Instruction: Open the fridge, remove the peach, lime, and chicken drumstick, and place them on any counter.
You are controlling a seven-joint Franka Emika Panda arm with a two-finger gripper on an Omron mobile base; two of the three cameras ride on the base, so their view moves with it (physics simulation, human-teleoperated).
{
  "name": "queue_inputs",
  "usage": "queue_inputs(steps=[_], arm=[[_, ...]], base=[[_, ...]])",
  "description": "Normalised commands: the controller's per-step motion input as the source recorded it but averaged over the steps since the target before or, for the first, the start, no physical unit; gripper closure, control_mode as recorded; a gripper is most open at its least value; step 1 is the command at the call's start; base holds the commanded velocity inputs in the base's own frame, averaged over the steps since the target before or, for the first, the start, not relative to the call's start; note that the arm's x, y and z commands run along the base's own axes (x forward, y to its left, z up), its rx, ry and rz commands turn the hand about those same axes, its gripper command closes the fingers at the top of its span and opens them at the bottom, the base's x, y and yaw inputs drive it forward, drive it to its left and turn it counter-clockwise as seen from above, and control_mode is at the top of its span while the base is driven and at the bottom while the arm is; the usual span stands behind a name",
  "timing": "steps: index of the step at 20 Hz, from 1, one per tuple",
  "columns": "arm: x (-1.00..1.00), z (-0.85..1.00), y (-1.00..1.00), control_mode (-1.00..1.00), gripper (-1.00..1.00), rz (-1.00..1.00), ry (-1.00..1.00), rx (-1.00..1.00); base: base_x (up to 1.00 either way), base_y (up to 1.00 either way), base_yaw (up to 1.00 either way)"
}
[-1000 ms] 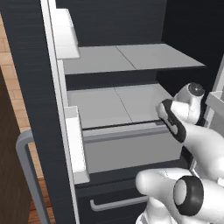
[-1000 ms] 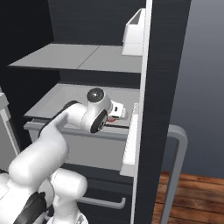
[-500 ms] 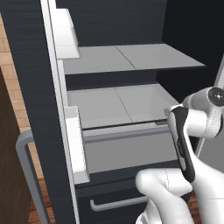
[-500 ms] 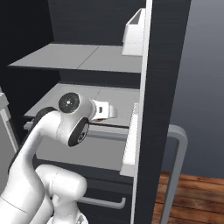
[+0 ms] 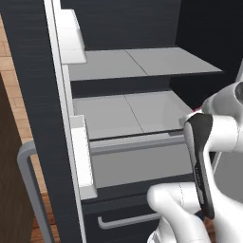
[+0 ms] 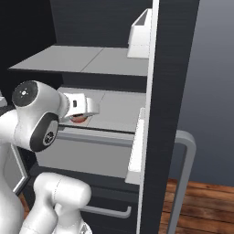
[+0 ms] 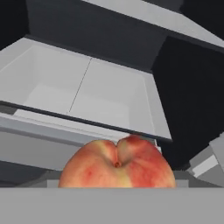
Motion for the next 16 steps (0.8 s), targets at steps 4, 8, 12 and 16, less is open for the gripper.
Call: queue_inputs(steps=[4, 8, 12, 16], arm=[[-0.60, 0.20, 0.65, -1.00, 1.00, 0.09, 0.07, -0.04], [-0.59, 0.03, 0.61, -1.00, 1.00, 0.10, 0.00, 0.00], [-0.63, 0.05, 0.41, -1.00, 1.00, 0.10, 0.01, 0.00], [-0.60, 0.04, 0.25, -1.00, 1.00, 0.10, 0.05, 0.00]], base=[[0.00, 0.00, 0.00], [0.00, 0.00, 0.00], [0.00, 0.00, 0.00], [0.00, 0.00, 0.00]])
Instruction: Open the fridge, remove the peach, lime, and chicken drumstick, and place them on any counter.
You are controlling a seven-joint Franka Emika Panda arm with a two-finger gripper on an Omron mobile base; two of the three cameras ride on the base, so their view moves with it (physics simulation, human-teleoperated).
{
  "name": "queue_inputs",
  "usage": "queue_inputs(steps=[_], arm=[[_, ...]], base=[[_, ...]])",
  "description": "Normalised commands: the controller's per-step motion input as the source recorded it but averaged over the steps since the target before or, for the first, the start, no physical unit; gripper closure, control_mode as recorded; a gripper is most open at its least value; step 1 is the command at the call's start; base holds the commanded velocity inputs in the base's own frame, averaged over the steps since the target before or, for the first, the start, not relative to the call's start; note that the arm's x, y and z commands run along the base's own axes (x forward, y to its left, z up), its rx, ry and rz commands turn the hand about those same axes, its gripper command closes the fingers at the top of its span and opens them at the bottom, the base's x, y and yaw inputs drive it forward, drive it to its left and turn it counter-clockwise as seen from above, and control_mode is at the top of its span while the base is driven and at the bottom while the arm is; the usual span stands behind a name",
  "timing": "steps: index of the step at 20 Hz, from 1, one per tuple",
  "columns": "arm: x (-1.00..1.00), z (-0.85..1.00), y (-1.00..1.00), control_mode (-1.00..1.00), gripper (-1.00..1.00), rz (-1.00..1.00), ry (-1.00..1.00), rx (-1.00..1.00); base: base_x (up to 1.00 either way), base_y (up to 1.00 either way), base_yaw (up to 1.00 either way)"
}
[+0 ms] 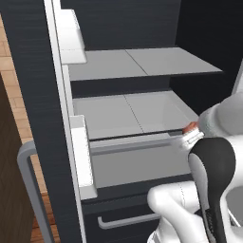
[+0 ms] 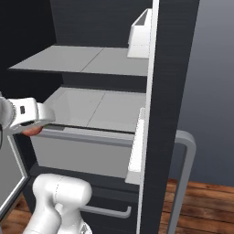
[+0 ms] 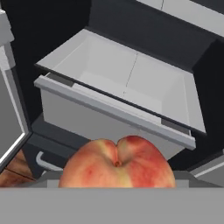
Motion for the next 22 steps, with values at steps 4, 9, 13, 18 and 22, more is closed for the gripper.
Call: queue_inputs(steps=[4, 9, 13, 18, 22], arm=[[-0.47, 0.28, 0.03, -1.00, 1.00, 0.06, 0.09, 0.00], [-0.03, 0.14, -0.01, -1.00, 1.00, 0.07, 0.19, -0.01], [0.00, 0.00, -0.03, -1.00, 1.00, 0.01, 0.02, 0.00], [0.00, 0.00, 0.00, -1.00, 1.00, 0.00, 0.00, 0.00], [0.00, -0.03, -0.04, -1.00, 1.00, 0.00, 0.00, 0.00]], base=[[0.00, 0.00, 0.00], [0.00, 0.00, 0.00], [0.00, 0.00, 0.00], [0.00, 0.00, 0.00], [0.00, 0.00, 0.00]])
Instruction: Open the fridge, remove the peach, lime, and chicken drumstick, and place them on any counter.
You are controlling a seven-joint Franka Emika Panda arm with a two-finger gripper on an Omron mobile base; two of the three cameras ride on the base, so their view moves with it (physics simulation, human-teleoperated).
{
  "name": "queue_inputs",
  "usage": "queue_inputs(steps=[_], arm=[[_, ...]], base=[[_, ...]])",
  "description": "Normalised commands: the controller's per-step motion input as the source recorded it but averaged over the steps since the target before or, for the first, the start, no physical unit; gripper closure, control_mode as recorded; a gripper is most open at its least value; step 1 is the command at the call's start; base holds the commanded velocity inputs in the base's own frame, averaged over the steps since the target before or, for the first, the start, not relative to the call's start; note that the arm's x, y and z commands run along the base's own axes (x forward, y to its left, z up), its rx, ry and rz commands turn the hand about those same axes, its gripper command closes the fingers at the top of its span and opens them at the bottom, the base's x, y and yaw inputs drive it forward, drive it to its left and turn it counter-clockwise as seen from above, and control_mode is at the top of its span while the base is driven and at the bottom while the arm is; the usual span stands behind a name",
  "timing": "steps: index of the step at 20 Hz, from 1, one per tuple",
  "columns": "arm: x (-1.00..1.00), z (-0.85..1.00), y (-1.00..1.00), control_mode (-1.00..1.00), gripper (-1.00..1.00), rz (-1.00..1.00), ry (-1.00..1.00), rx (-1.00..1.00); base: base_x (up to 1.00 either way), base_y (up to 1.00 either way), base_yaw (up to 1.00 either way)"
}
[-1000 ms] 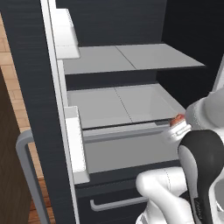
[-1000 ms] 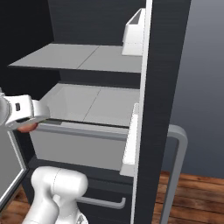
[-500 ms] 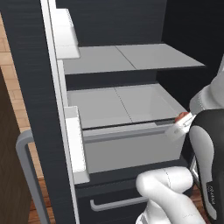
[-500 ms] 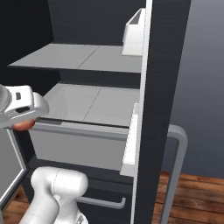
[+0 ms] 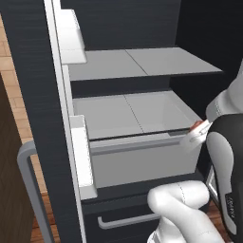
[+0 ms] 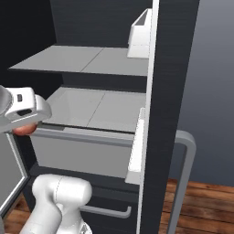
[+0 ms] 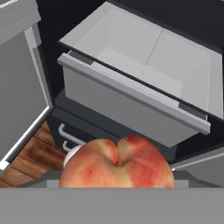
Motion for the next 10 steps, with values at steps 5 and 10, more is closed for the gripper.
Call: queue_inputs(steps=[5, 10], arm=[[0.00, -0.06, -0.08, 1.00, 1.00, 0.00, 0.00, 0.00], [0.00, 0.00, 0.00, 1.00, 1.00, 0.00, 0.00, 0.00]], base=[[-0.13, -0.14, 0.00], [-0.90, -0.47, -0.18]])
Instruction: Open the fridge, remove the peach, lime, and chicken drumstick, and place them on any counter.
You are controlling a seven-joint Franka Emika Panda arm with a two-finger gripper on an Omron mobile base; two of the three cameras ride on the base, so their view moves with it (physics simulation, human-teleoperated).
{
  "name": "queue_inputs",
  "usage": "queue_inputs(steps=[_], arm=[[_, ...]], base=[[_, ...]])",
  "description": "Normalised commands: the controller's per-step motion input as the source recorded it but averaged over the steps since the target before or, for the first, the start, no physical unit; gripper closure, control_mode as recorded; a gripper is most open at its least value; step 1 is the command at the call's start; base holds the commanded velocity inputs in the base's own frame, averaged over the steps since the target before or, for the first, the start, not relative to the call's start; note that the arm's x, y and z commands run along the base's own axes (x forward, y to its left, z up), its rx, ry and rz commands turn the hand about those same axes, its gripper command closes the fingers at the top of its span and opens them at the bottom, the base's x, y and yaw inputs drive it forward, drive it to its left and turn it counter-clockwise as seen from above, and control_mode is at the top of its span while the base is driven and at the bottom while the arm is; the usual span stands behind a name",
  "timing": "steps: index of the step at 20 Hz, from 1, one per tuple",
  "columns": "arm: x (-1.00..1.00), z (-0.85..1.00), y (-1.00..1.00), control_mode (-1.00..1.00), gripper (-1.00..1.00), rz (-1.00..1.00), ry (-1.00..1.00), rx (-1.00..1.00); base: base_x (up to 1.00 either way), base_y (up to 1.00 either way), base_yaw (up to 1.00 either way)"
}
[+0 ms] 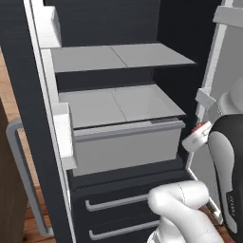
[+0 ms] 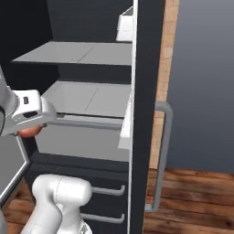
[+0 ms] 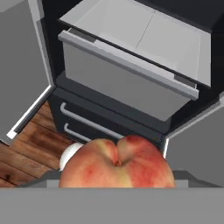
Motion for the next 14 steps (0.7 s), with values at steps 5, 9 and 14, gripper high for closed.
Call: queue_inputs(steps=[5, 9, 14], arm=[[0.00, 0.00, 0.00, 1.00, 1.00, 0.00, 0.00, 0.00], [0.00, 0.00, 0.00, 1.00, 1.00, 0.00, 0.00, 0.00], [0.00, 0.00, 0.00, 1.00, 1.00, 0.00, 0.00, 0.00]], base=[[-1.00, -0.37, -0.36], [-1.00, -0.09, -0.44], [-1.00, 0.07, -0.56]])
